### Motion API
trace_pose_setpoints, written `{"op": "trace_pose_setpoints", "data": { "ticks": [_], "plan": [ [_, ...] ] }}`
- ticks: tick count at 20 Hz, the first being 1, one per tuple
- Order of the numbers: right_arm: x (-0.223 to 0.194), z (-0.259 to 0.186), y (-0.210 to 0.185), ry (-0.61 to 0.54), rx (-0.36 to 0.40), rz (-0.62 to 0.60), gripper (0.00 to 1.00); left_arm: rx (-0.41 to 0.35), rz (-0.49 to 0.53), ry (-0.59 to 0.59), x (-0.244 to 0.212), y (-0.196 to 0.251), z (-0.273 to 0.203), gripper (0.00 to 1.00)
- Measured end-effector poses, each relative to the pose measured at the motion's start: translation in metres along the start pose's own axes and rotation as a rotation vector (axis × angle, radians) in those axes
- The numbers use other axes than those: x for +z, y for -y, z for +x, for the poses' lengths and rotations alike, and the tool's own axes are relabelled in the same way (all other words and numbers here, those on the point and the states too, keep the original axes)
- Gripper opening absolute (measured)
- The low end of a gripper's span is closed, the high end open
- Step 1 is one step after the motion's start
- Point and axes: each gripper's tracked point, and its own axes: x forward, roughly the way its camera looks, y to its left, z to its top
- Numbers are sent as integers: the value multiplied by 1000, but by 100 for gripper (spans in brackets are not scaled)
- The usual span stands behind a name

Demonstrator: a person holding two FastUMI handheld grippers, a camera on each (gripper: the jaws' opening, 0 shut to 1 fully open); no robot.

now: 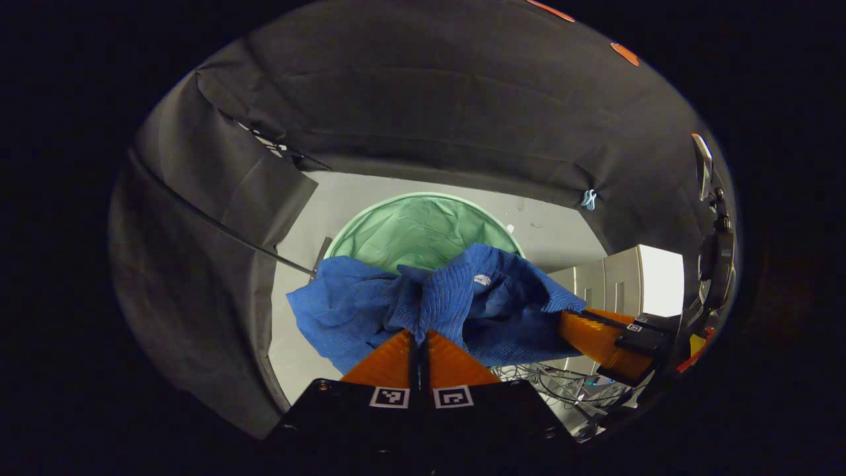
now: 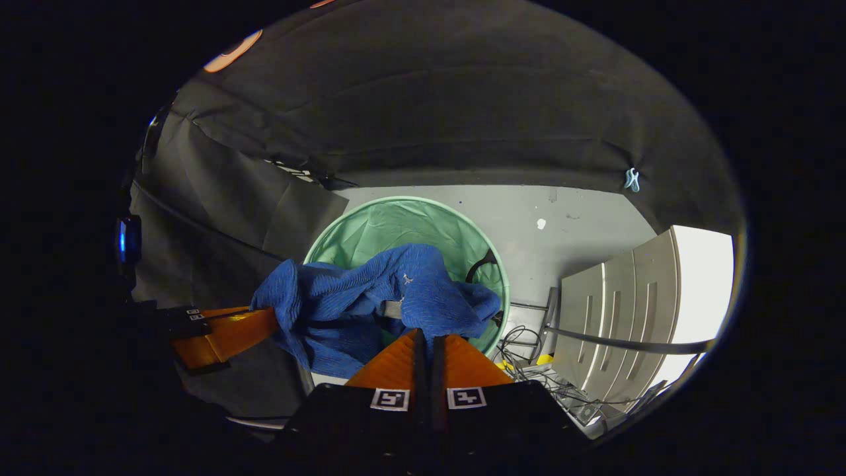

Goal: Grasp the clothes on the hanger with both hands and then place them into the laundry hamper below.

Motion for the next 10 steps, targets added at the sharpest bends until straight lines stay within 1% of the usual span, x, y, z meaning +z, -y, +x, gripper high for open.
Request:
{"op": "trace_pose_setpoints", "data": {
  "ticks": [2,3,4,5,6,7,8,9,10],
  "plan": [
    [-1,2,1,-4,-7,-5,8,18,-4,-11,-2,-7,1,1],
    [-1,2,0,-6,-8,-6,8,18,-12,-9,-2,-7,0,1],
    [-1,3,1,-9,-10,-6,8,12,-22,-9,-1,-5,0,4],
    [-2,2,2,-13,-11,-5,8,7,-29,-11,-4,-3,0,3],
    [-4,2,2,-16,-11,-4,8,6,-31,-9,-3,-2,-1,5],
    [-5,-1,1,-19,-10,-3,12,12,-25,-3,-4,-5,-3,6],
    [-8,-2,1,-20,-11,-1,6,20,-19,0,-2,-7,-3,11],
    [-9,-4,1,-18,-9,-3,6,23,-15,5,-4,-8,-4,12],
    [-6,-8,2,-12,-1,-7,19,18,-15,6,-3,-8,-8,14]
  ]
}}
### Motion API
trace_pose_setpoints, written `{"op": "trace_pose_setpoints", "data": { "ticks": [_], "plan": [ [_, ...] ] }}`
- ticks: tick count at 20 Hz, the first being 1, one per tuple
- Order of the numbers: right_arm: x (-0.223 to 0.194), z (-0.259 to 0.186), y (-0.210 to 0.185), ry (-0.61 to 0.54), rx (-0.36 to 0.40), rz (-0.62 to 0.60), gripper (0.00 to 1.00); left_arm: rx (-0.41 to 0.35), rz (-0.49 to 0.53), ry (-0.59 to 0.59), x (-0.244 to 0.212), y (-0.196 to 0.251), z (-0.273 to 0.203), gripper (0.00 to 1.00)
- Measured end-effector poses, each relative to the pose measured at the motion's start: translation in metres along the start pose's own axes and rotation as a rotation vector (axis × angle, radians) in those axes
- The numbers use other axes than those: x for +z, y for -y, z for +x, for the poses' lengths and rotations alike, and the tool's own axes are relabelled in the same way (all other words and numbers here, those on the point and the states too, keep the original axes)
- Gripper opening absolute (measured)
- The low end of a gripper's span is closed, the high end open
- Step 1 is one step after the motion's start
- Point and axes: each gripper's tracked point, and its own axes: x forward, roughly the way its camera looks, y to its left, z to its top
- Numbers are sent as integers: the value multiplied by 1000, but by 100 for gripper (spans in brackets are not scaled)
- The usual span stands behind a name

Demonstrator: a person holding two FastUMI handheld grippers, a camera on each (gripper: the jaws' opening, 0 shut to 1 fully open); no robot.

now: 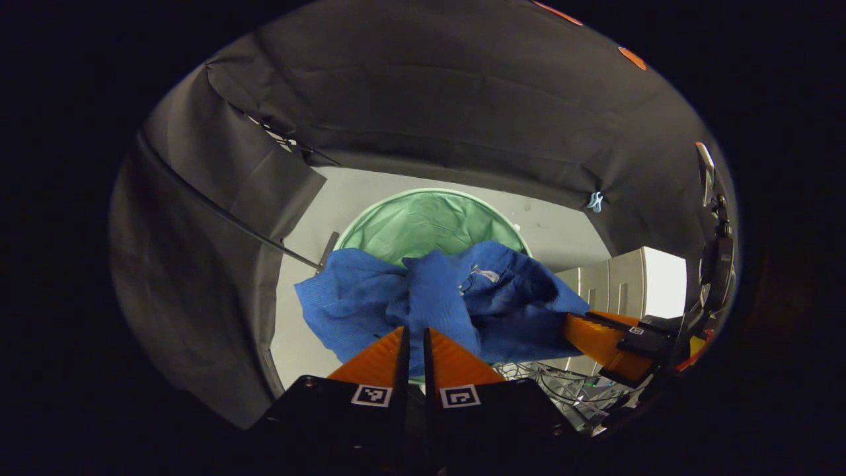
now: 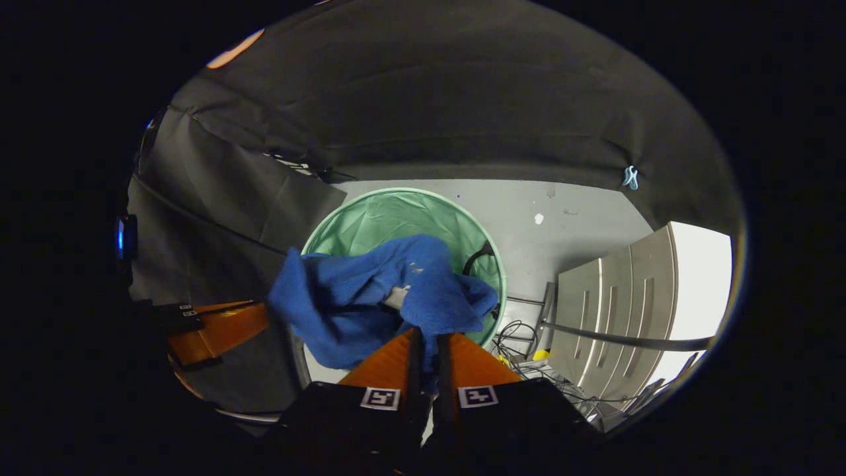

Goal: Grasp the clothes on the hanger with both hands and then place them into the laundry hamper below.

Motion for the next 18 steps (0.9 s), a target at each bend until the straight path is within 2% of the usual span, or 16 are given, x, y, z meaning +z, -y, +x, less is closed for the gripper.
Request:
{"op": "trace_pose_setpoints", "data": {
  "ticks": [1,2,3,4,5,6,7,8,9,11,12,13,14,15,16,18],
  "plan": [
    [3,-4,0,12,0,-4,22,-8,-4,2,0,2,-1,16],
    [6,-9,4,26,-4,-6,28,-9,-9,5,1,2,-4,31],
    [8,-12,2,37,-1,-5,16,-1,-14,10,0,0,-6,32],
    [11,-17,2,49,3,-5,39,2,-19,13,1,-1,-9,51],
    [14,-21,3,62,0,-6,45,4,-25,17,-1,0,-11,49],
    [16,-26,3,73,8,-7,35,0,-28,21,-2,1,-13,57],
    [17,-31,4,85,4,-10,46,6,-28,28,-3,-1,-19,65],
    [18,-37,5,101,7,-14,43,16,-27,36,-4,-2,-25,84],
    [18,-43,5,114,10,-19,41,26,-26,48,-5,-6,-29,81],
    [15,-52,6,129,15,-34,76,42,-33,69,-5,-6,-41,83],
    [14,-57,8,141,9,-44,69,45,-44,80,-5,-5,-47,84],
    [14,-62,10,154,2,-57,81,50,-58,97,-6,-4,-54,84],
    [13,-67,11,169,0,-69,73,54,-72,113,-7,-3,-61,85],
    [13,-72,13,183,-5,-77,86,62,-84,130,-9,-3,-68,86],
    [14,-77,13,195,-5,-83,96,66,-99,150,-7,-2,-77,96],
    [18,-96,17,237,-21,-100,99,72,-116,177,-10,1,-90,97]
  ]
}}
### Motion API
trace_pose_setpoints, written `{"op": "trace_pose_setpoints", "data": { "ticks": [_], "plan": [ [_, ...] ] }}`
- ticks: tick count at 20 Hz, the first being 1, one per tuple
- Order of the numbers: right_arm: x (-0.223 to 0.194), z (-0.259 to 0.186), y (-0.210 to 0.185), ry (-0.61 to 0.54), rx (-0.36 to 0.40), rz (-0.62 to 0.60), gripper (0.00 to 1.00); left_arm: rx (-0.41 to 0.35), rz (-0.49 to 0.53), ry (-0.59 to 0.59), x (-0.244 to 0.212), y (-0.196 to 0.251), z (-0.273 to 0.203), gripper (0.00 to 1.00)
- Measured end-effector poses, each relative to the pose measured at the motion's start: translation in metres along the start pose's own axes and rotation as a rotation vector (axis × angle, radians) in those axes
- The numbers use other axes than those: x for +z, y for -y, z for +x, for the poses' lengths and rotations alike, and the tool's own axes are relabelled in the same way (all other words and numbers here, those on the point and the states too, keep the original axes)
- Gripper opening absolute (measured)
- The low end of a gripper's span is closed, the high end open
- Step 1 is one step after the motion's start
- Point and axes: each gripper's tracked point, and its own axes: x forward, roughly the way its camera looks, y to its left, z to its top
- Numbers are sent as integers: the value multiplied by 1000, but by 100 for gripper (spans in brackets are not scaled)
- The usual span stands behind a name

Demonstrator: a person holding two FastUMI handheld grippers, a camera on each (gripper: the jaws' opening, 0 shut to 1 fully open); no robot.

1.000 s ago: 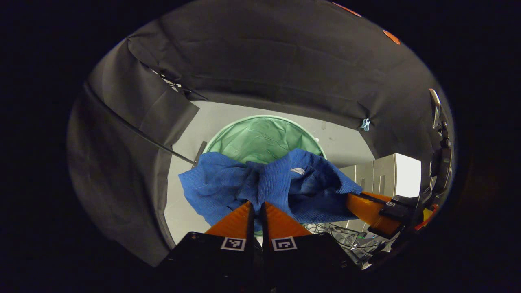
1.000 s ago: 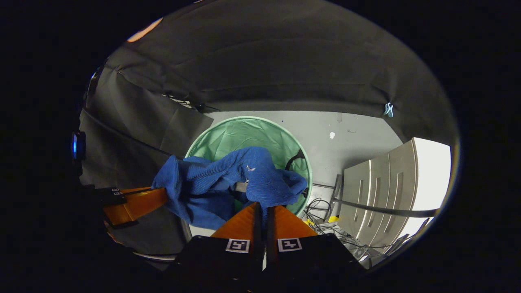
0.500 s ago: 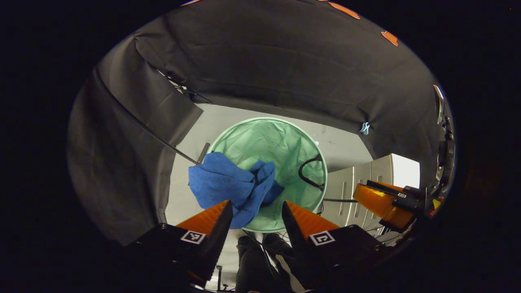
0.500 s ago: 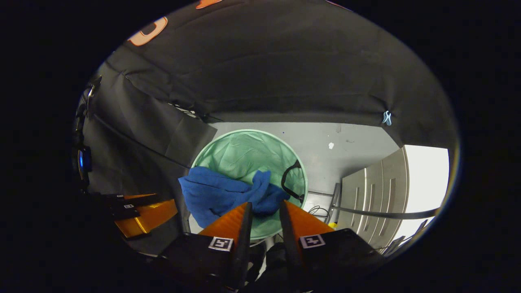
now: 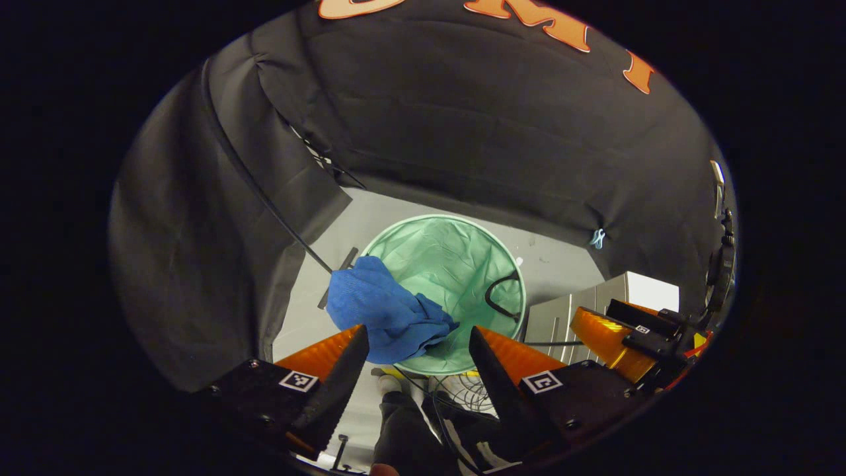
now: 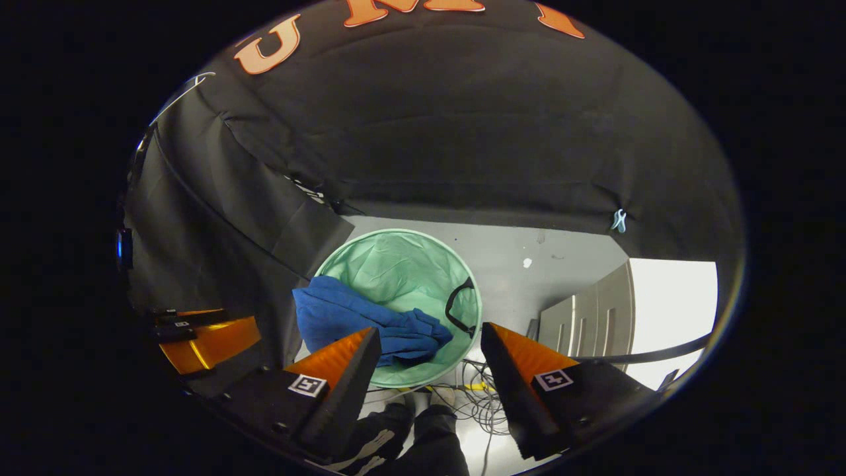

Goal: Grasp the clothes on the hanger with both hands and then place them into the laundry hamper below.

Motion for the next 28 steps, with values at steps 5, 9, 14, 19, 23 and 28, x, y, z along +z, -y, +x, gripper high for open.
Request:
{"op": "trace_pose_setpoints", "data": {
  "ticks": [5,9,14,19,23,28],
  "plan": [
    [40,-54,2,133,3,-28,99,-10,-48,110,19,5,-45,98],
    [72,-102,8,251,-15,-20,98,-37,-41,240,54,2,-91,97],
    [102,-165,2,405,-53,-13,99,-94,-8,402,99,0,-160,98],
    [133,-241,-23,596,-58,20,98,-198,13,596,137,-7,-239,97],
    [144,-304,-51,732,-71,-9,98,-255,30,722,156,-10,-291,97],
    [149,-381,-72,879,-82,-17,89,-281,54,838,163,-22,-348,96]
  ]
}}
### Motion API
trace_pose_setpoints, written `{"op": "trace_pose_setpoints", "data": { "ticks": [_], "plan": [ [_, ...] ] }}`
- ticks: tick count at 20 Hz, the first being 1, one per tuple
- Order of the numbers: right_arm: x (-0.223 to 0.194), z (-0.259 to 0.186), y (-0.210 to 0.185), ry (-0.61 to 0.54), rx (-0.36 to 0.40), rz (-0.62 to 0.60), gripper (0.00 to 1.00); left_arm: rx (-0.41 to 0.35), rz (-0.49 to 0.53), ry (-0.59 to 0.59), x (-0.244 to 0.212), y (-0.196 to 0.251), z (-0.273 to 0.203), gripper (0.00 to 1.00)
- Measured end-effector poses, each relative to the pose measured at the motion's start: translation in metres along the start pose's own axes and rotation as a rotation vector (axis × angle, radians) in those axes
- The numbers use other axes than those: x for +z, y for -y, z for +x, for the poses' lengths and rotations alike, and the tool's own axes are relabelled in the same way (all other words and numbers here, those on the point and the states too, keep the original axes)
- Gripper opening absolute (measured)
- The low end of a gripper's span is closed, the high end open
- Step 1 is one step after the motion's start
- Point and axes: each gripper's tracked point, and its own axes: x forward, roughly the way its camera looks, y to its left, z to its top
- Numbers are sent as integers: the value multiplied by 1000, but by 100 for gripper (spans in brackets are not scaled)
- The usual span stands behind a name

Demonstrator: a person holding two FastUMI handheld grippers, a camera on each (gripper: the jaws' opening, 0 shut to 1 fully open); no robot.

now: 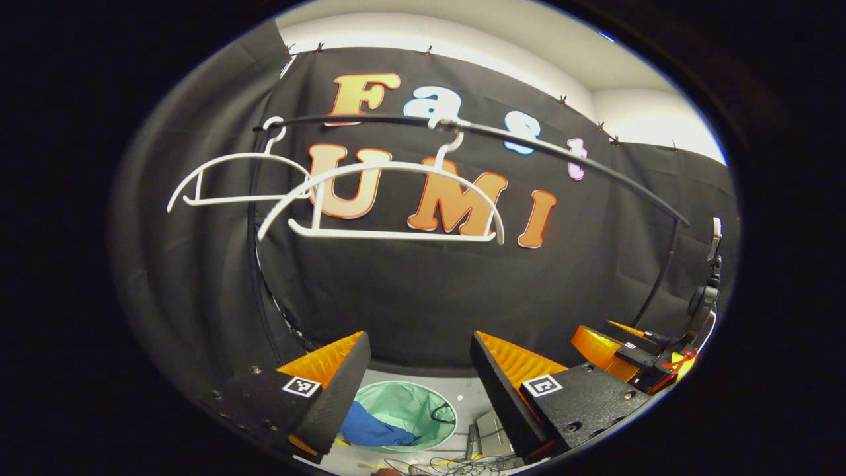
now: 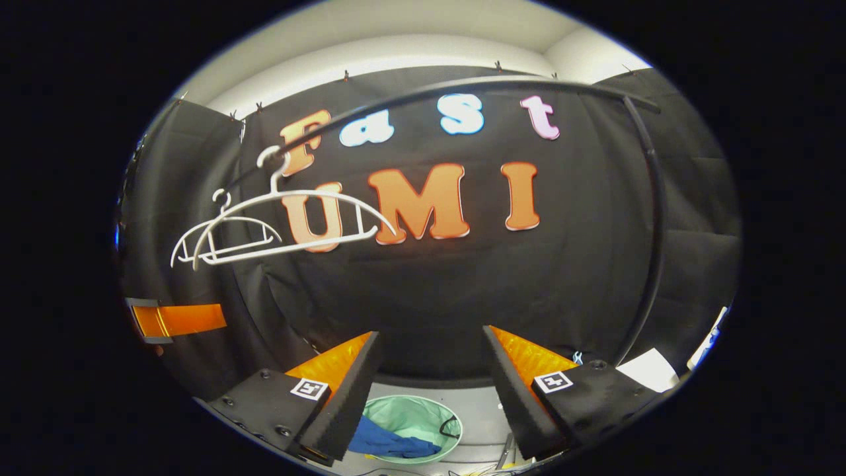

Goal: Grasp the clothes on the hanger with both hands and then place them into the laundry hamper below.

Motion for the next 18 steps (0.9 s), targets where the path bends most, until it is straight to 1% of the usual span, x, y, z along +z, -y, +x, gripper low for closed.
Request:
{"op": "trace_pose_setpoints", "data": {
  "ticks": [3,5,6,7,8,11,12,13,14,15,16,18],
  "plan": [
    [22,-28,-3,65,-18,-29,88,2,25,71,26,-3,-27,95],
    [24,-40,-5,82,-26,-49,88,19,46,93,34,-10,-38,93],
    [24,-44,-5,83,-29,-49,88,23,47,100,36,-12,-42,95],
    [23,-47,-6,84,-29,-46,88,22,47,105,36,-13,-46,93],
    [23,-50,-8,85,-30,-39,89,22,47,110,36,-15,-49,95],
    [18,-60,-13,77,-27,-23,89,34,54,114,35,-20,-59,93],
    [17,-62,-13,78,-29,-23,89,36,51,113,34,-21,-60,95],
    [18,-64,-13,79,-31,-22,89,36,45,114,33,-23,-61,95],
    [19,-67,-14,82,-33,-21,89,34,38,116,33,-23,-62,93],
    [18,-69,-14,83,-33,-21,89,34,32,116,31,-24,-65,93],
    [18,-71,-13,82,-35,-20,89,36,30,114,30,-25,-65,95],
    [16,-73,-12,78,-36,-12,89,40,25,113,29,-27,-67,95]
  ]
}}
